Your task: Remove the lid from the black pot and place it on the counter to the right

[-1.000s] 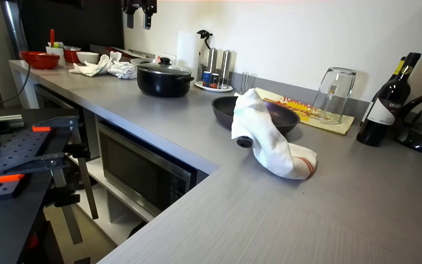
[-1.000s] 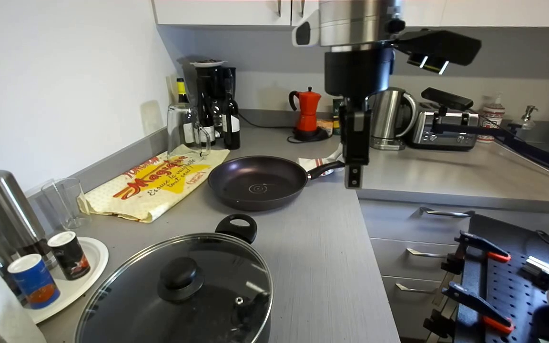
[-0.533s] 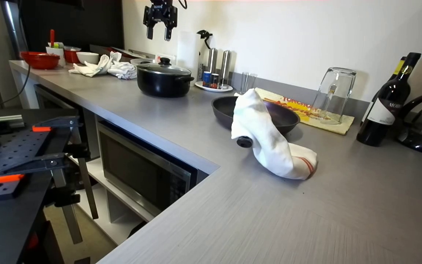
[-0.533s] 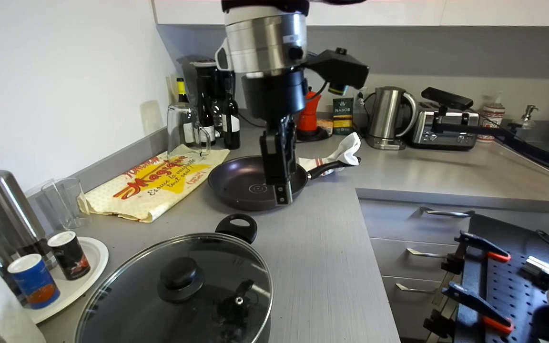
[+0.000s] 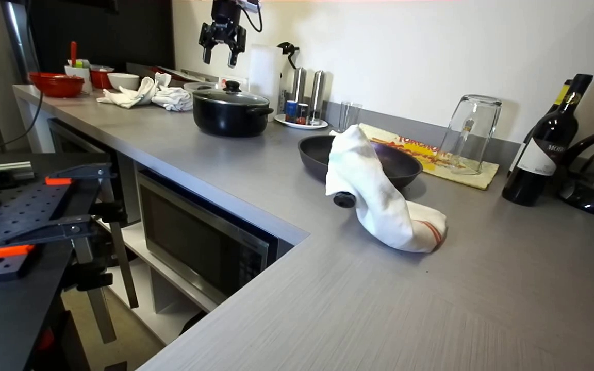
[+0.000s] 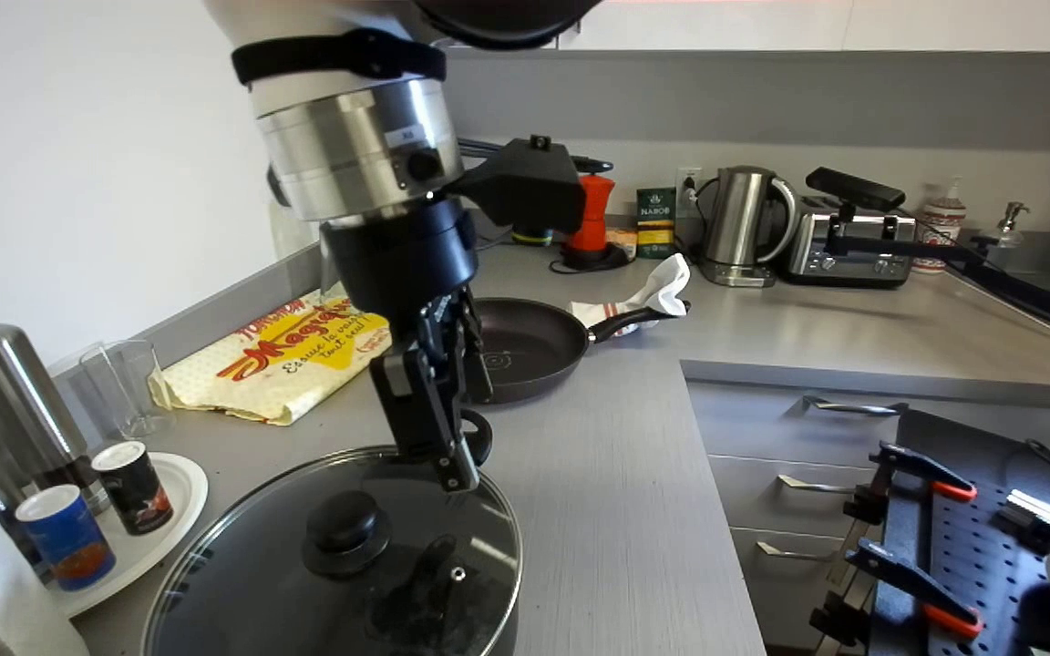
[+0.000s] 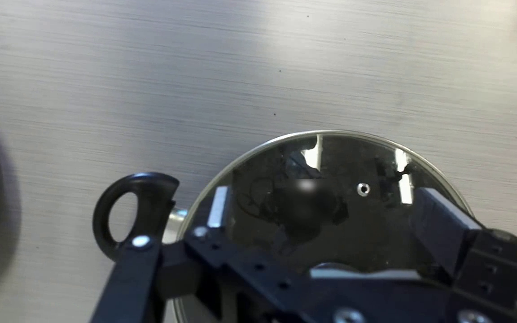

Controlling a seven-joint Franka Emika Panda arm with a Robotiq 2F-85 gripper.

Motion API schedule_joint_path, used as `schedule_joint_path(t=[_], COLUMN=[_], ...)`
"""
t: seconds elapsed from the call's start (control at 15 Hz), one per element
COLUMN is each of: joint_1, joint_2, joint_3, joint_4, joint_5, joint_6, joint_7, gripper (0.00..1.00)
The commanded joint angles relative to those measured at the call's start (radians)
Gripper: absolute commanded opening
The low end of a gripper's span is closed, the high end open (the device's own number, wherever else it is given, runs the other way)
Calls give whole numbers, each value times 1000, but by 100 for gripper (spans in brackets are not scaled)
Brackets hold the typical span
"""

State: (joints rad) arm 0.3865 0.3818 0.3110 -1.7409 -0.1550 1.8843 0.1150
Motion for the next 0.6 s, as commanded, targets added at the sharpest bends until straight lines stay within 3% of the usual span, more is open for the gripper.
schedule_joint_path(t=[0.0,0.53], joint_1=[63,141], joint_2=[122,279], joint_3=[-18,-48], joint_4=[156,343], joint_5=[-32,-35], joint_6=[-84,-171], joint_7=[16,5], gripper=[100,100])
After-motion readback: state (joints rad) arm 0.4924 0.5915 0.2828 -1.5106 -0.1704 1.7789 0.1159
